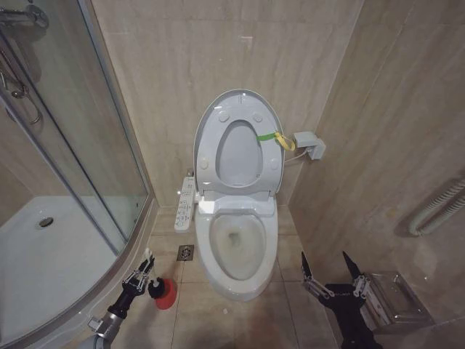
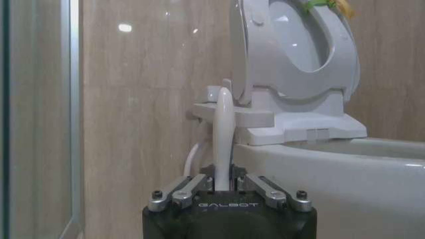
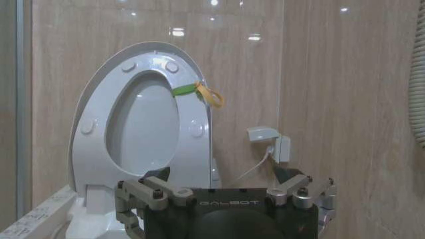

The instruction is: Open the toilet lid, clean the toilet bowl with a toilet brush, close the toilet lid, and flush.

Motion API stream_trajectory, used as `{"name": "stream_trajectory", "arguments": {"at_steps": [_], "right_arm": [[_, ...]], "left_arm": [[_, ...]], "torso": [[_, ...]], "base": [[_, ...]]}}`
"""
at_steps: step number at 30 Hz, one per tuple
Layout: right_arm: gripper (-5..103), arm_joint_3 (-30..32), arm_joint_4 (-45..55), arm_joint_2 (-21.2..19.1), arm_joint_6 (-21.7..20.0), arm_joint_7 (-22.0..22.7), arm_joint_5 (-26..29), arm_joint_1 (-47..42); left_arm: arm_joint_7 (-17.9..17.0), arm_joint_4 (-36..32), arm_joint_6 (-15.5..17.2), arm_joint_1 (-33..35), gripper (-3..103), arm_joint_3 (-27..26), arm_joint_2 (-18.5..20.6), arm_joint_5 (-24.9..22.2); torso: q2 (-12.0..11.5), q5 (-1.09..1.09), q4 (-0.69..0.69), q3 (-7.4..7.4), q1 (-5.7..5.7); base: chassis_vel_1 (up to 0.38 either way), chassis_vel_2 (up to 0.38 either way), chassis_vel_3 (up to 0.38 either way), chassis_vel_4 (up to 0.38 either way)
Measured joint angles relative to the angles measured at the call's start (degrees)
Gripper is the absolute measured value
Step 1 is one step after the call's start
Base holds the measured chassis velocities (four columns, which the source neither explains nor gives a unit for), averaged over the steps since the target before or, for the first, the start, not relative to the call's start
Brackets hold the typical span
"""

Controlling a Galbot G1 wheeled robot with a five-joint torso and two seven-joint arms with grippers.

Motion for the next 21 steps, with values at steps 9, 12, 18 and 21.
{"name": "stream_trajectory", "arguments": {"at_steps": [9,12,18,21], "right_arm": [[100,0.00,0.00,0.00,0.00,0.00,0.00,0.00],[100,0.00,0.00,0.00,0.00,0.00,0.00,0.00],[100,0.00,0.00,0.00,0.00,0.00,0.00,0.00],[100,0.00,0.00,0.00,0.00,0.00,0.00,0.00]], "left_arm": [[0.97,0.65,0.00,-0.41,15,0.13,-0.08,-0.15],[2.56,1.79,0.00,-0.90,15,-0.21,-0.13,-0.13],[4.18,2.62,0.00,-1.69,15,0.04,-0.19,-1.30],[4.19,2.49,0.00,-1.67,15,0.11,-0.30,-1.42]], "torso": [[-0.30,0.00,0.00,-0.15,-0.14],[-0.34,0.00,0.00,-0.17,-0.17],[-0.34,0.00,-0.01,-0.16,-0.17],[-0.34,0.00,0.00,-0.16,-0.17]], "base": [[0.000,0.000,0.000,0.000],[0.000,0.000,0.000,0.000],[0.000,0.000,0.000,0.000],[0.000,0.000,0.000,0.000]]}}
